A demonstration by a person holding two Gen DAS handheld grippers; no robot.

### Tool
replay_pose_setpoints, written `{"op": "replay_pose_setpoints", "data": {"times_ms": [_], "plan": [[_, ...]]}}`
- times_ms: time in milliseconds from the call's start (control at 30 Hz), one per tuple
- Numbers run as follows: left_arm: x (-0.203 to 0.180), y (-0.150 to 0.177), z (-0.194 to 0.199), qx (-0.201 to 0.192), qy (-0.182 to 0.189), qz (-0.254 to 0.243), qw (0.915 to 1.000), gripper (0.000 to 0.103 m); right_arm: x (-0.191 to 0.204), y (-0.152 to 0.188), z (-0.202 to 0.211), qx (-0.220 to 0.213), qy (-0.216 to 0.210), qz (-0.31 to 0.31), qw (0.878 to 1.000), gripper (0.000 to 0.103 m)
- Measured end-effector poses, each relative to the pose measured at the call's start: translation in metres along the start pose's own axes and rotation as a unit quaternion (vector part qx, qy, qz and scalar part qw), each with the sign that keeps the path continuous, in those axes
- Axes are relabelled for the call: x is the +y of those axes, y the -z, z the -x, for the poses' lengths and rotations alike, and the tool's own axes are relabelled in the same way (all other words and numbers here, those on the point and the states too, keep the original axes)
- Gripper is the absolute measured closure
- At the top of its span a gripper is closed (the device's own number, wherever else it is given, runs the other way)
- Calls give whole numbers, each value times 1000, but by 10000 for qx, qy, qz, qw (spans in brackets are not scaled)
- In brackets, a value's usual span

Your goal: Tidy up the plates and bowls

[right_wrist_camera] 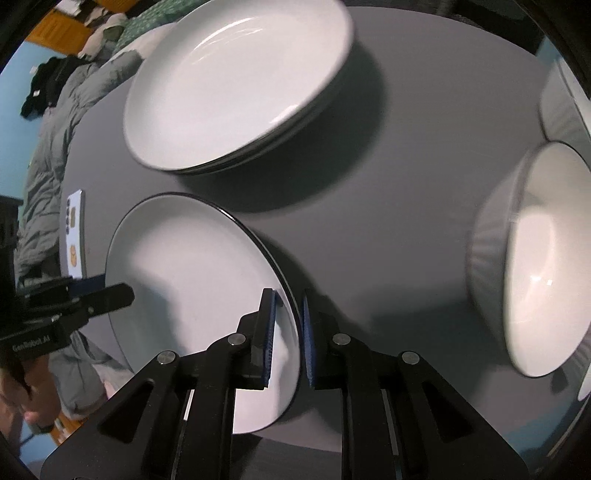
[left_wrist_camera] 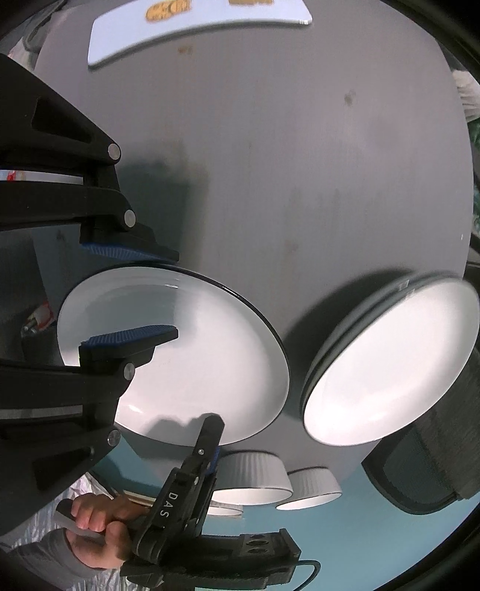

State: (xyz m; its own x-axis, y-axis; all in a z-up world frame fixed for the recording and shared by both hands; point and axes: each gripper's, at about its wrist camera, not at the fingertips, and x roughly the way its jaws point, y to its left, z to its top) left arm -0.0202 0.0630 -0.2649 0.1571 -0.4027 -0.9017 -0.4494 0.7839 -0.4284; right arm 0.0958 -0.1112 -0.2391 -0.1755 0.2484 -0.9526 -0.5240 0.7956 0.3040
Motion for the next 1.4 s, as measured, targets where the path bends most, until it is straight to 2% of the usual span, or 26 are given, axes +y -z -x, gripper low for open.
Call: {"op": "replay_pose_setpoints", "data": {"times_ms": [267, 467, 667, 867, 1067, 1400], "plan": [[-15, -1, -3, 44, -19, -167, 9998, 70, -24, -1, 8, -93, 108, -162, 9998, 87], [-19, -5, -8, 119, 72, -222, 9997, 70, -23, -2, 9, -123, 135, -139, 9997, 88], [-35, -6, -15, 206, -72, -443, 9988, 70, -16, 12, 11, -193, 225, -257, 9992, 87], [-37, -2, -18, 252, -344, -594, 9973, 86, -23, 31, 14, -147, 112, -374, 9991, 87], [-32, -2, -18, 265, -413, -524, 9974, 89, -27, 38, 15, -122, 119, -400, 9991, 87], [-31, -7, -20, 272, -451, -471, 9975, 90, -39, 29, 17, -193, 17, -434, 9989, 87]]}}
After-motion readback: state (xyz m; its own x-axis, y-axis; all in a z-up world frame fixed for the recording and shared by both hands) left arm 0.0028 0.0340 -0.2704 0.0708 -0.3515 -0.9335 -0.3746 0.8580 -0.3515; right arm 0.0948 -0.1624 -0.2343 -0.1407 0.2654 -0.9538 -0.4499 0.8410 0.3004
